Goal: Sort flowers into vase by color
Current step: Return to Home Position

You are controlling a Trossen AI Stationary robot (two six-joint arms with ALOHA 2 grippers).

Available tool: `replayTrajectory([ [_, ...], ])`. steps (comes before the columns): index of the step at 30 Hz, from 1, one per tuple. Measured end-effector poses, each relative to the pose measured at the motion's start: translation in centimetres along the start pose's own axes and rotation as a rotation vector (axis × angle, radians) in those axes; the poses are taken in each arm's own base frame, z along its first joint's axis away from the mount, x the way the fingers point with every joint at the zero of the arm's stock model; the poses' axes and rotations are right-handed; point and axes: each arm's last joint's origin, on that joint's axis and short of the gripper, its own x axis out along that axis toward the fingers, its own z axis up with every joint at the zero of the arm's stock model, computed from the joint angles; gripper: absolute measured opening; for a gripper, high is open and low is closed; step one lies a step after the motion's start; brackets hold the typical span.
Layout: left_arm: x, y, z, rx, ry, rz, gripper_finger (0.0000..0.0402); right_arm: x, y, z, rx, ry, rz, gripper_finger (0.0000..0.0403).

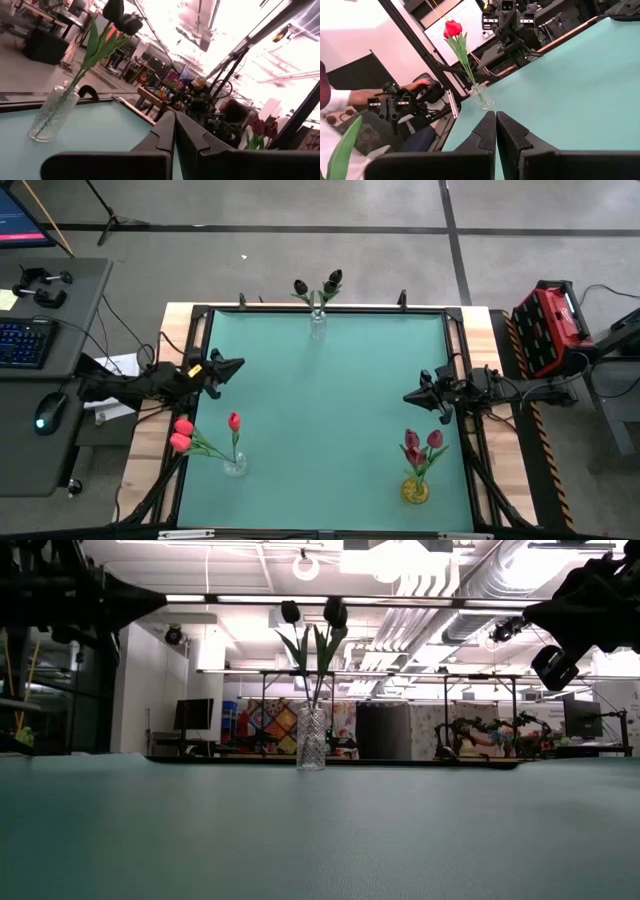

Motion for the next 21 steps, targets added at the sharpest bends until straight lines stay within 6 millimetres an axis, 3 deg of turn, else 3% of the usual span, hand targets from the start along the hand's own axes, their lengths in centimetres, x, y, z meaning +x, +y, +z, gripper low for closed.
replayTrajectory([
  [10, -0.1, -0.2, -0.1, -0.005, 0.021, -0.03, 0.0001, 0.0, 0.0, 0.0, 0.0, -0.001, 0.001, 0.0],
  [14, 0.0, 0.3, -0.8, 0.235, 0.095, -0.011, 0.0001, 0.0, 0.0, 0.0, 0.0, -0.001, 0.001, 0.0],
  [17, -0.1, 0.6, -1.7, 0.336, 0.221, -0.096, 0.0001, 0.0, 0.0, 0.0, 0.0, 0.0, 0.001, 0.0],
  [21, -0.2, 0.4, -2.0, 0.469, 0.267, -0.221, 0.0001, 0.0, 0.0, 0.0, 0.0, 0.0, 0.001, 0.0],
])
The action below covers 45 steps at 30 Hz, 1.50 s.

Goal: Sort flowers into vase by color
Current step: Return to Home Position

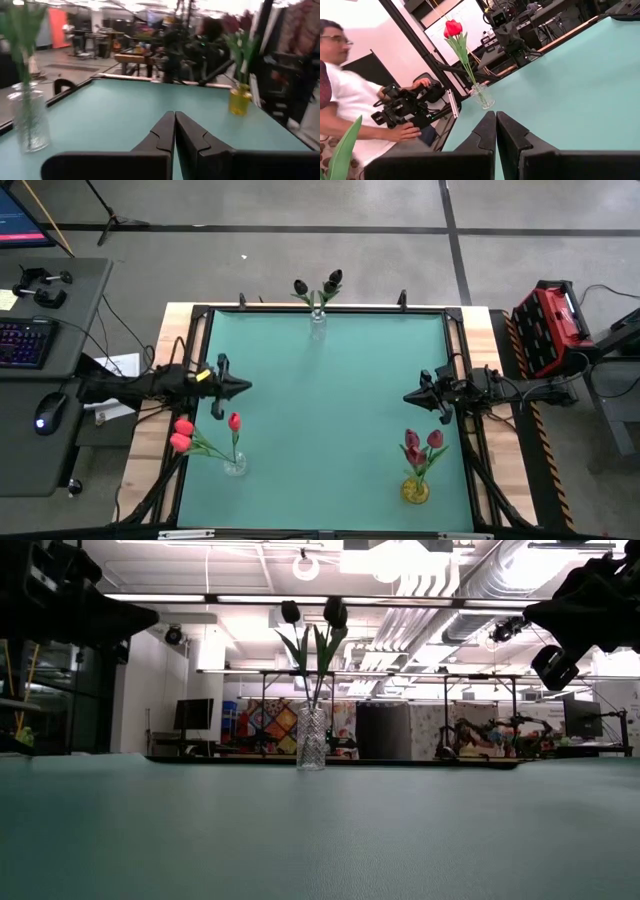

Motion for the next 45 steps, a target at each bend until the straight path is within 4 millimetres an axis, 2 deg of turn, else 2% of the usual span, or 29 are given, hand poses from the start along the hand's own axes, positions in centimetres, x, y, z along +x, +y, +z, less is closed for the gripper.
replayTrajectory([
  [11, 0.1, -0.09, -0.06, -0.083, 0.013, -0.021, 0.0001, 0.01, -0.01, -0.01, 0.0, 0.001, -0.001, 0.0],
  [45, 0.22, -0.1, -0.33, -0.08, 0.042, -0.022, 0.0, 0.01, -0.02, -0.02, 0.0, 0.001, -0.001, 0.0],
])
